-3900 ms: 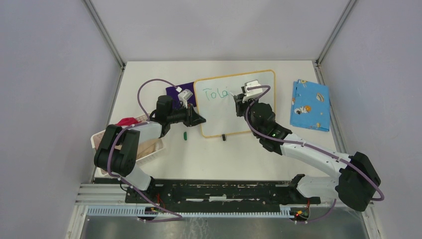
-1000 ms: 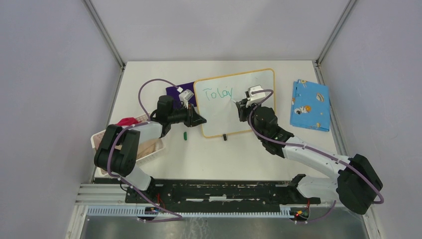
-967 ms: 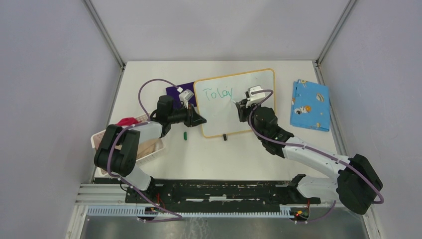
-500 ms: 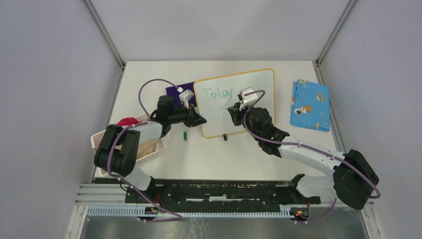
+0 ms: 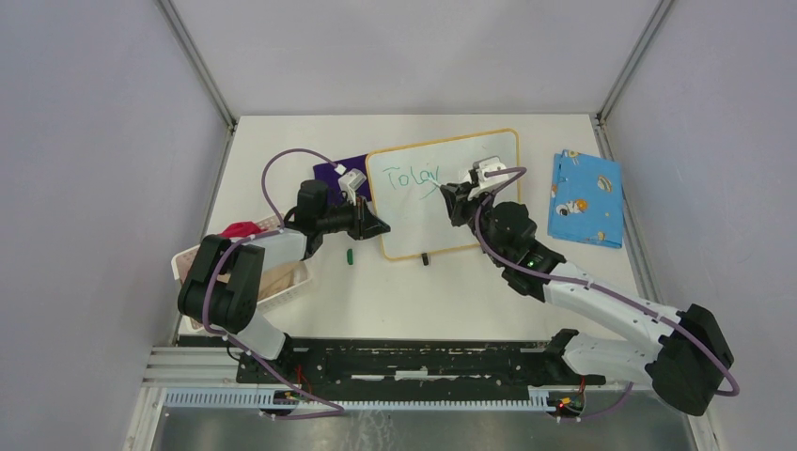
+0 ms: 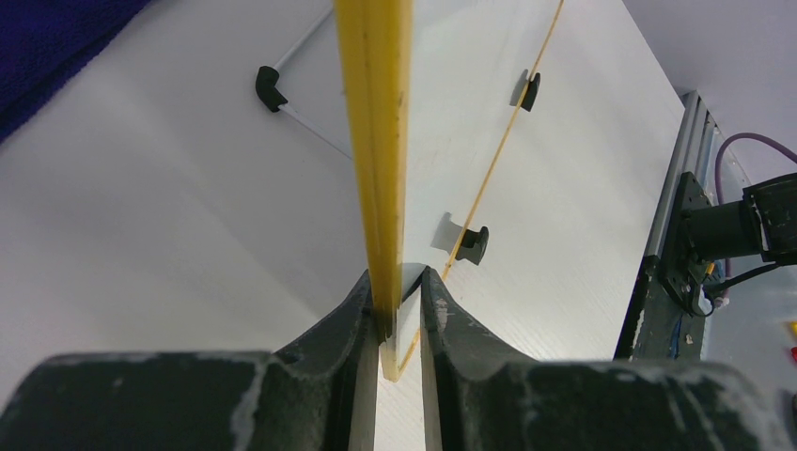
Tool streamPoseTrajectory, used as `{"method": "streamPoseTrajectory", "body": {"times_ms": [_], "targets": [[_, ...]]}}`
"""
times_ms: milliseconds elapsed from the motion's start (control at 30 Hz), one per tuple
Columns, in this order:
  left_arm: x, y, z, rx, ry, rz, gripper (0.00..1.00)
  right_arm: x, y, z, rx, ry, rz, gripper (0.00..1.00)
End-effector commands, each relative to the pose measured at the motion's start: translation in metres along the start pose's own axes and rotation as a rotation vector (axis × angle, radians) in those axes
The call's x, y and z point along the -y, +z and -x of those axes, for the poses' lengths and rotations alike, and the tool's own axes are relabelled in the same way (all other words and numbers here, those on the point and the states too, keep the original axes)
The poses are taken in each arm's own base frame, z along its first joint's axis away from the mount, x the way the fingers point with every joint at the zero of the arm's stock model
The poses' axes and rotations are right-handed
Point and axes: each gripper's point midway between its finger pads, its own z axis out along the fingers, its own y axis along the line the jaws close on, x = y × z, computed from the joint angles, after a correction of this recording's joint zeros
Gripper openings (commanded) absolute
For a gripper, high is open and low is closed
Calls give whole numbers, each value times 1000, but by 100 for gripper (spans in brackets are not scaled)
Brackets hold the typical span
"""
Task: Write a sentence on the whiteboard
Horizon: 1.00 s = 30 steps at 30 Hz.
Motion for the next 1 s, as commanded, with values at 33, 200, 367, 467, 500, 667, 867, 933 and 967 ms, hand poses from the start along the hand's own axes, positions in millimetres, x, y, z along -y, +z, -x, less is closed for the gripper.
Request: {"method": "streamPoseTrajectory", "body": {"times_ms": [33,200,367,467,500,667,867,933,967], "targets": [[-16,0,5,5,74,84,2,-5,9,52,118,-31,-3,0],[-16,0,5,6,76,86,2,-22,19,53,104,-51,32,0],[-16,0,5,4,74,85,2,-33,29,50,83,-65,46,0],[-16,0,5,5,75,85,2,-35,34,46,68,-71,48,0],[-16,0,5,4,74,85,2,-35,35,46,66,-73,46,0],[-17,0,4,2,72,87,2,-32,40,39,46,-81,18,0],[-17,0,5,2,73,87,2,-31,46,31,24,-89,2,0],[-16,0,5,4,74,87,2,-31,48,29,18,-90,2,0],[-16,0,5,4,76,87,2,-31,48,28,15,-92,0,0]]}}
